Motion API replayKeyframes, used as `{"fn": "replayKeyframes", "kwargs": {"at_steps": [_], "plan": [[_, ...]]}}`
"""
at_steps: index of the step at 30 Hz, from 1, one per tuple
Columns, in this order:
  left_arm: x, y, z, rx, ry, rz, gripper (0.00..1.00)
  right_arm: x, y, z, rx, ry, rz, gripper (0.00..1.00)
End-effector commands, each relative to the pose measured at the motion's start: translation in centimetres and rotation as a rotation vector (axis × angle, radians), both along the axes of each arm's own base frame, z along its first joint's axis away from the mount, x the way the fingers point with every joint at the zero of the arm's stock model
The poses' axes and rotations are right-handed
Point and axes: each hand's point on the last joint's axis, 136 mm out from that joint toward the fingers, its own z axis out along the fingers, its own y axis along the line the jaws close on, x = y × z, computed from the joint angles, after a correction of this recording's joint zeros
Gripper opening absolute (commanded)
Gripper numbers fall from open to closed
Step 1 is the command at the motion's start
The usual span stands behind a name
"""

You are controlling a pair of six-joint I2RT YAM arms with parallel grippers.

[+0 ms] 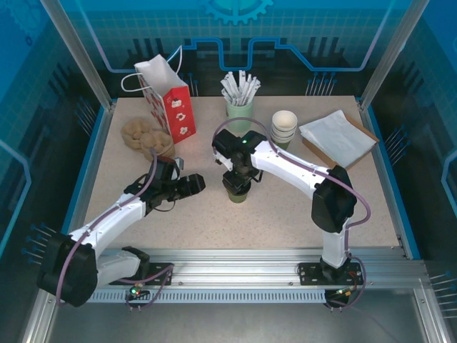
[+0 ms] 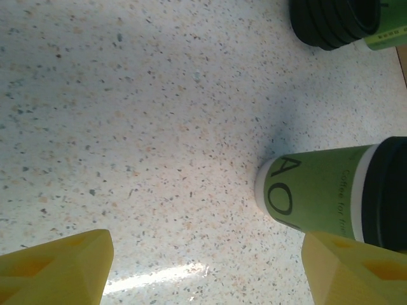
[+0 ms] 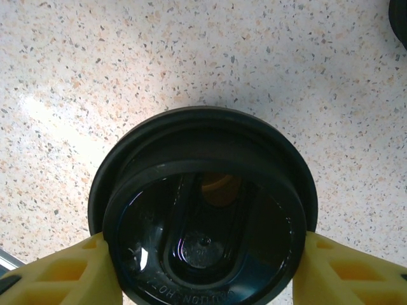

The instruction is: Pack the takeout coffee

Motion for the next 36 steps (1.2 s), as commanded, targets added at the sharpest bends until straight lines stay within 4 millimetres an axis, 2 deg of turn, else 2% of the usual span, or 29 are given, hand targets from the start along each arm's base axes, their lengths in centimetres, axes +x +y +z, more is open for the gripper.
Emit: {"fn": "replayKeyframes", "kwargs": {"at_steps": [1, 8, 12, 16, 36], "plan": [[-0.2, -0.3, 0.3, -0.01, -0.02, 0.004, 0.79, -3.5, -1.6, -6.1, -0.126, 0.233, 0.042, 0.51], [-0.2, -0.2, 1.1, 0.001, -0.043, -0.003, 0.79, -1.9, 0.3, -3.0, -0.042, 0.156, 0.038, 0.59], [-0.1, -0.3, 1.5, 0.0, -0.051, -0.009, 0.79, -1.2, 0.7, -1.5, -0.012, 0.126, 0.039, 0.65], [0.1, -0.3, 1.8, 0.006, -0.058, -0.013, 0.79, -0.8, 0.7, -0.8, -0.001, 0.11, 0.038, 0.7], [0.9, -1.0, 2.2, 0.01, -0.063, -0.036, 0.79, -0.5, 0.7, 2.3, 0.046, 0.041, 0.024, 0.81]]}}
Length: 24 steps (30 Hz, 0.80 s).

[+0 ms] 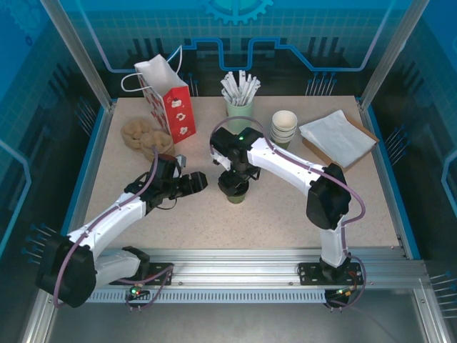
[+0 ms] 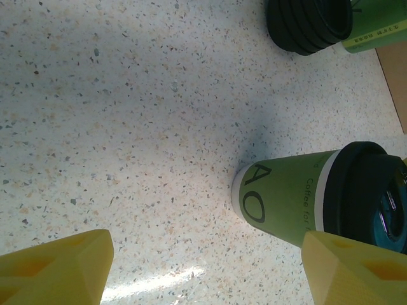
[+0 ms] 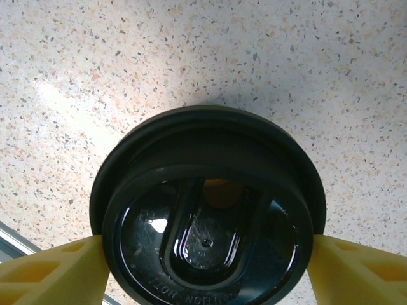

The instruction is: Pack the takeout coffee

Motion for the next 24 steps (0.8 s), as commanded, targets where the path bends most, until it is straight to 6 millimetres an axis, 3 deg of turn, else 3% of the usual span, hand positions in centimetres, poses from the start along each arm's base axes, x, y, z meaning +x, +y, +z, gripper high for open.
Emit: {"fn": "replayKeyframes", "kwargs": {"at_steps": [1, 12, 17, 24], "plan": [[0.5, -0.2, 0.8, 0.014, -0.029, -0.016, 0.79, -0.2, -0.1, 2.0, 0.037, -0.012, -0.005, 0.82], [0.5, -0.8, 1.1, -0.018, -0.031, -0.031, 0.8, -0.7, -0.6, 4.4, 0.129, -0.039, -0.031, 0.84], [0.1, -3.9, 3.1, -0.182, -0.032, -0.143, 0.83, -1.1, -1.5, 5.6, 0.381, 0.024, -0.115, 0.86], [0.0, -7.5, 3.4, -0.237, 0.014, -0.245, 0.82, 0.4, -3.2, 4.5, 0.667, 0.126, -0.269, 0.85]]}}
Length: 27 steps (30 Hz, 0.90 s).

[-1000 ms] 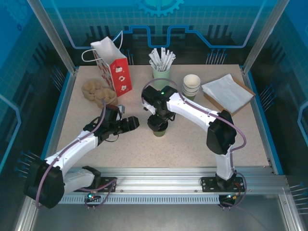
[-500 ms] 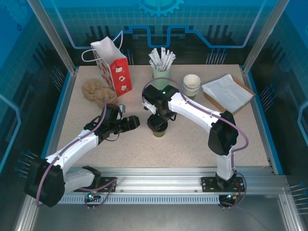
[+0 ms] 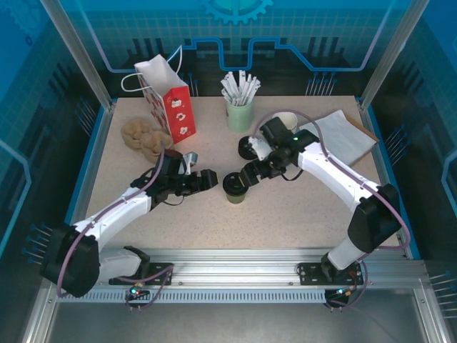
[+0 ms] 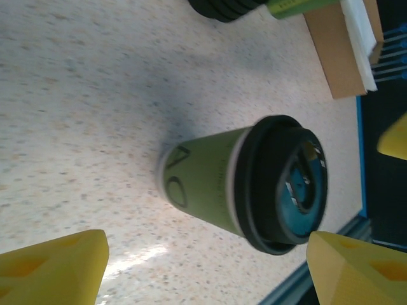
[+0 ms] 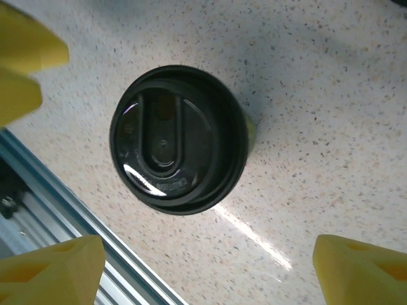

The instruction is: Pack the takeout coffee

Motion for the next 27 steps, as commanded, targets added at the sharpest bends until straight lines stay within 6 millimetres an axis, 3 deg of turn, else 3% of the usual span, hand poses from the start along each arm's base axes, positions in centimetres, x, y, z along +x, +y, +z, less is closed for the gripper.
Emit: {"fn": "replayKeyframes", "kwargs": {"at_steps": [1, 10, 21, 27], "plan": [[0.2, -2.8, 1.4, -0.064, -0.001, -0.085, 0.82, 0.6, 2.1, 0.6, 0.223, 0.041, -0.008, 0.85], [0.9, -4.7, -0.2, -0.089, 0.06, -0.127, 0.7, 1.6, 2.5, -2.4, 0.297, 0.12, -0.05, 0.77], [1.0, -5.1, -2.0, -0.089, 0.106, -0.128, 0.55, 1.6, 2.0, -4.9, 0.269, 0.162, -0.061, 0.57], [0.7, -5.4, -2.5, -0.1, 0.121, -0.125, 0.51, 1.4, 1.7, -5.6, 0.26, 0.174, -0.067, 0.5]]}}
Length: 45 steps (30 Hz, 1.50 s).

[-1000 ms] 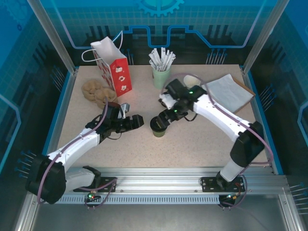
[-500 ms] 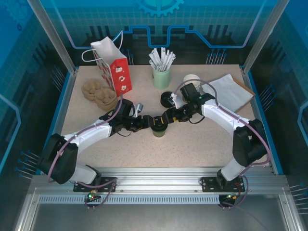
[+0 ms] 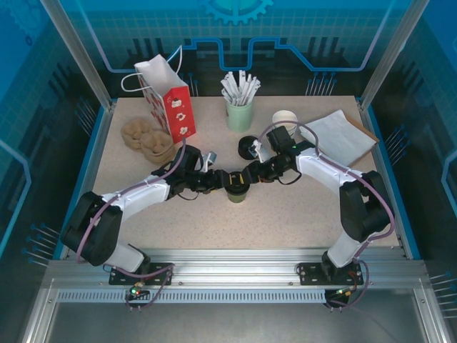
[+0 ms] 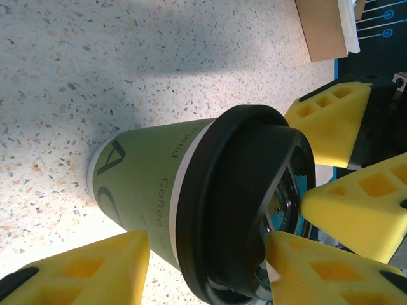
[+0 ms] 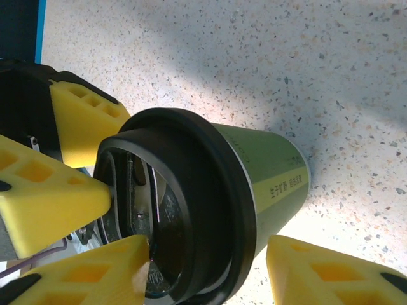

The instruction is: Pack the takeout coffee

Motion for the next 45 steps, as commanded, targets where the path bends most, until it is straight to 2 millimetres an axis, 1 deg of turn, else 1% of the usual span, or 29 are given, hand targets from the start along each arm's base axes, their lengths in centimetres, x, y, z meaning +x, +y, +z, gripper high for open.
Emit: {"fn": "replayKeyframes", "kwargs": {"at_steps": [1, 5, 10, 14, 18, 22, 26, 34, 40, 43, 45], "plan": [[-0.5, -0.5, -0.5, -0.014, 0.028, -0.015, 0.51, -0.2, -0.7, -1.2, -0.01, 0.033, -0.009, 0.49], [-0.5, -0.7, -0.5, -0.017, 0.03, -0.016, 0.51, -0.4, -1.0, -1.5, -0.019, 0.041, -0.01, 0.47], [-0.8, -1.3, -0.1, -0.03, 0.029, -0.025, 0.51, -0.5, -1.9, -0.4, -0.016, 0.022, -0.027, 0.48], [-1.1, -2.3, 0.0, -0.047, 0.036, -0.041, 0.51, -1.1, -2.9, 0.1, -0.024, 0.017, -0.04, 0.48], [-1.5, -3.8, -0.2, -0.067, 0.051, -0.068, 0.51, -1.8, -3.9, 0.2, -0.034, 0.017, -0.054, 0.48], [-1.7, -4.4, -0.5, -0.073, 0.065, -0.073, 0.51, -2.3, -4.1, 0.6, -0.018, 0.015, -0.056, 0.48], [-1.9, -5.1, -0.1, -0.084, 0.064, -0.084, 0.51, -2.5, -4.5, 0.8, -0.022, 0.014, -0.063, 0.48], [-2.4, -6.9, -0.5, -0.102, 0.088, -0.109, 0.51, -2.8, -6.3, 1.1, -0.036, 0.009, -0.099, 0.48], [-2.2, -7.1, 0.1, -0.101, 0.071, -0.116, 0.53, -2.8, -7.1, 1.9, -0.042, -0.008, -0.113, 0.5], [-2.0, -7.0, 0.7, -0.084, 0.044, -0.123, 0.57, -2.7, -7.3, 2.8, -0.044, -0.03, -0.119, 0.53], [-1.9, -6.7, 1.1, -0.058, 0.02, -0.125, 0.62, -2.4, -7.4, 3.7, -0.041, -0.054, -0.123, 0.57]]}}
